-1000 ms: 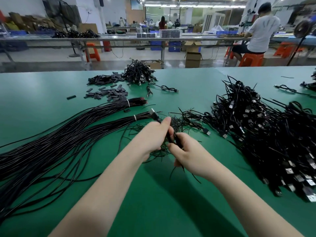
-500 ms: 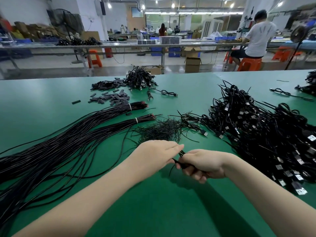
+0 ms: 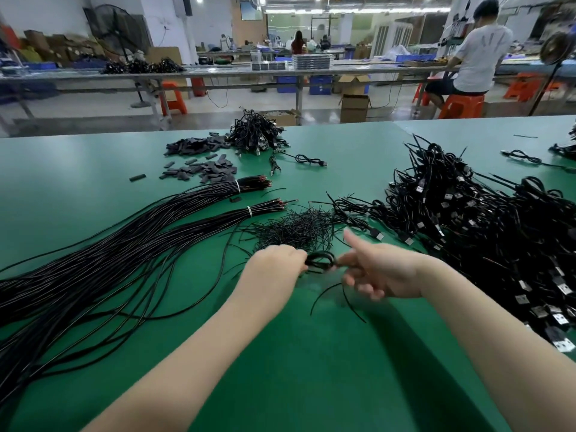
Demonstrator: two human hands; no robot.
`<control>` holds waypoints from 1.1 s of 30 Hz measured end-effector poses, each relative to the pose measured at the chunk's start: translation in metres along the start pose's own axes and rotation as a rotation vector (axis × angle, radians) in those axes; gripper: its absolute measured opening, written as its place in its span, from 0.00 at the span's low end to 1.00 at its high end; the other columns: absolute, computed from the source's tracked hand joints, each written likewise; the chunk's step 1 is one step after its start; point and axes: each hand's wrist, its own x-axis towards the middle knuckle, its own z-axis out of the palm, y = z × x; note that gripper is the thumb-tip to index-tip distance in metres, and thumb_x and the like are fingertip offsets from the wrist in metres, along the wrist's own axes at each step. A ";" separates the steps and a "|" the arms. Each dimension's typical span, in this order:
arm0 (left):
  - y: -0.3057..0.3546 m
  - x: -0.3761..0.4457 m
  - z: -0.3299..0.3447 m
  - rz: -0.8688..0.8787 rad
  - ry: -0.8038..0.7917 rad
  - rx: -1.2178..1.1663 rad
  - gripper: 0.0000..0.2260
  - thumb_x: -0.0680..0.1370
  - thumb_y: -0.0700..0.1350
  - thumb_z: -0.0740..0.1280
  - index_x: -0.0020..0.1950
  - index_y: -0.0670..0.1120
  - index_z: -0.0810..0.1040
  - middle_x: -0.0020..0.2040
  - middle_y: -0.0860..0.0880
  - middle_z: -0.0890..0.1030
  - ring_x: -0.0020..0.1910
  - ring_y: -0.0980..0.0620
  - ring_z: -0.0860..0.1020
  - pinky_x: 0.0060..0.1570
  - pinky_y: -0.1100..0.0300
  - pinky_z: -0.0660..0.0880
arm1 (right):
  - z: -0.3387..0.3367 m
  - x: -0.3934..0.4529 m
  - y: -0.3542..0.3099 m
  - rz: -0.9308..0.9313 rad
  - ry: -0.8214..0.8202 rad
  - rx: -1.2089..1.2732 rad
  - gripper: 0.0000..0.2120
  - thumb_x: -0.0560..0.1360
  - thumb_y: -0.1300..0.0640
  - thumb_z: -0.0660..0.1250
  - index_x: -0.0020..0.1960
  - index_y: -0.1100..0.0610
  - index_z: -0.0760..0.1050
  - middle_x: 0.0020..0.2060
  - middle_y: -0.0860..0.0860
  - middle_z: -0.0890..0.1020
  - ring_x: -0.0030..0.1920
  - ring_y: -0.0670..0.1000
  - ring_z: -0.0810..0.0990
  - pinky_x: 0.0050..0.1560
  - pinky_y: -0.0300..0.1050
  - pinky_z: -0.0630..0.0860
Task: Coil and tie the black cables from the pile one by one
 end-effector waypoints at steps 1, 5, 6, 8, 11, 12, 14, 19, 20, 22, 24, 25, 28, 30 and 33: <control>-0.006 0.001 0.004 -0.071 0.049 -0.049 0.10 0.84 0.47 0.58 0.53 0.44 0.76 0.49 0.49 0.79 0.50 0.47 0.77 0.45 0.58 0.69 | -0.006 0.007 0.001 -0.067 0.211 0.022 0.31 0.77 0.32 0.51 0.55 0.54 0.80 0.32 0.48 0.76 0.26 0.46 0.69 0.24 0.37 0.62; -0.005 0.000 0.021 -0.250 0.114 -0.217 0.11 0.83 0.45 0.60 0.60 0.41 0.78 0.52 0.47 0.81 0.52 0.46 0.78 0.52 0.54 0.74 | -0.012 0.032 0.019 -0.360 0.913 -0.421 0.20 0.76 0.39 0.64 0.56 0.52 0.81 0.43 0.47 0.82 0.40 0.48 0.79 0.38 0.40 0.71; -0.002 -0.002 0.026 -0.262 0.114 -0.240 0.12 0.83 0.45 0.60 0.62 0.42 0.77 0.54 0.47 0.81 0.54 0.47 0.78 0.53 0.55 0.73 | -0.009 0.037 0.024 -0.336 0.951 -0.564 0.18 0.75 0.40 0.66 0.57 0.52 0.81 0.48 0.49 0.81 0.45 0.49 0.79 0.42 0.41 0.71; 0.000 -0.004 0.033 -0.267 0.117 -0.255 0.12 0.83 0.44 0.60 0.64 0.43 0.76 0.56 0.48 0.80 0.54 0.48 0.77 0.51 0.58 0.70 | -0.004 0.045 0.031 -0.262 0.987 -0.672 0.15 0.75 0.43 0.68 0.55 0.52 0.82 0.52 0.52 0.79 0.48 0.53 0.78 0.45 0.44 0.73; -0.003 -0.003 0.036 -0.277 0.156 -0.280 0.10 0.82 0.41 0.61 0.60 0.41 0.78 0.53 0.47 0.81 0.48 0.46 0.79 0.44 0.58 0.68 | -0.003 0.050 0.029 -0.230 1.023 -0.673 0.11 0.75 0.46 0.69 0.48 0.52 0.83 0.48 0.52 0.77 0.44 0.54 0.76 0.41 0.44 0.70; -0.003 -0.003 0.036 -0.295 0.157 -0.293 0.10 0.82 0.40 0.61 0.60 0.41 0.78 0.53 0.47 0.82 0.46 0.46 0.79 0.44 0.58 0.68 | -0.004 0.051 0.027 -0.218 1.017 -0.679 0.10 0.76 0.46 0.68 0.48 0.53 0.82 0.48 0.52 0.77 0.43 0.54 0.74 0.40 0.44 0.69; -0.003 -0.002 0.037 -0.322 0.162 -0.307 0.10 0.82 0.41 0.61 0.59 0.40 0.77 0.53 0.46 0.82 0.45 0.45 0.79 0.44 0.57 0.67 | -0.003 0.052 0.024 -0.186 0.988 -0.753 0.11 0.78 0.47 0.66 0.49 0.54 0.80 0.48 0.51 0.73 0.43 0.54 0.73 0.39 0.44 0.67; -0.001 0.000 0.037 -0.356 0.171 -0.313 0.08 0.83 0.43 0.58 0.49 0.43 0.74 0.36 0.57 0.70 0.33 0.51 0.70 0.38 0.56 0.61 | -0.002 0.041 0.020 -0.178 0.953 -0.948 0.12 0.81 0.48 0.60 0.53 0.56 0.75 0.49 0.54 0.78 0.49 0.57 0.75 0.42 0.48 0.72; -0.001 0.000 0.037 -0.354 0.175 -0.304 0.07 0.83 0.43 0.58 0.46 0.45 0.72 0.34 0.59 0.67 0.31 0.53 0.67 0.37 0.56 0.60 | -0.001 0.037 0.018 -0.204 0.927 -0.912 0.11 0.81 0.49 0.60 0.53 0.56 0.75 0.48 0.54 0.80 0.47 0.56 0.76 0.41 0.47 0.73; -0.002 0.000 0.038 -0.361 0.182 -0.289 0.09 0.83 0.44 0.57 0.43 0.46 0.69 0.32 0.57 0.66 0.29 0.54 0.65 0.34 0.56 0.58 | 0.004 0.030 0.010 -0.309 0.842 -0.785 0.08 0.80 0.52 0.64 0.53 0.56 0.77 0.45 0.51 0.81 0.44 0.53 0.77 0.42 0.44 0.71; -0.003 0.000 0.040 -0.378 0.171 -0.286 0.11 0.83 0.45 0.56 0.42 0.45 0.70 0.31 0.54 0.69 0.29 0.50 0.68 0.34 0.56 0.60 | 0.010 0.019 -0.001 -0.408 0.764 -0.734 0.08 0.79 0.56 0.65 0.55 0.56 0.80 0.46 0.51 0.83 0.45 0.51 0.79 0.48 0.41 0.71; -0.003 0.000 0.040 -0.387 0.163 -0.288 0.12 0.83 0.45 0.55 0.42 0.44 0.71 0.32 0.53 0.71 0.30 0.49 0.70 0.34 0.55 0.60 | 0.013 0.015 -0.006 -0.434 0.737 -0.764 0.10 0.79 0.57 0.64 0.57 0.56 0.81 0.48 0.51 0.84 0.46 0.51 0.80 0.50 0.41 0.71; -0.002 -0.001 0.040 -0.402 0.165 -0.298 0.12 0.83 0.46 0.55 0.43 0.45 0.73 0.33 0.53 0.72 0.31 0.48 0.70 0.35 0.55 0.60 | 0.024 0.006 -0.018 -0.445 0.636 -0.927 0.12 0.81 0.57 0.61 0.58 0.55 0.81 0.52 0.53 0.83 0.44 0.50 0.77 0.53 0.42 0.70; -0.001 -0.001 0.039 -0.399 0.177 -0.290 0.11 0.83 0.45 0.56 0.43 0.45 0.73 0.34 0.53 0.73 0.31 0.48 0.68 0.36 0.56 0.59 | 0.036 0.005 -0.021 -0.460 0.575 -0.987 0.12 0.81 0.56 0.60 0.58 0.54 0.80 0.54 0.53 0.80 0.51 0.53 0.77 0.57 0.46 0.71; 0.001 -0.001 0.037 -0.382 0.179 -0.281 0.11 0.82 0.44 0.58 0.40 0.47 0.67 0.31 0.55 0.69 0.30 0.47 0.65 0.35 0.55 0.57 | 0.055 0.007 -0.021 -0.621 0.555 -0.959 0.11 0.81 0.55 0.61 0.56 0.54 0.81 0.50 0.53 0.79 0.53 0.55 0.77 0.55 0.51 0.73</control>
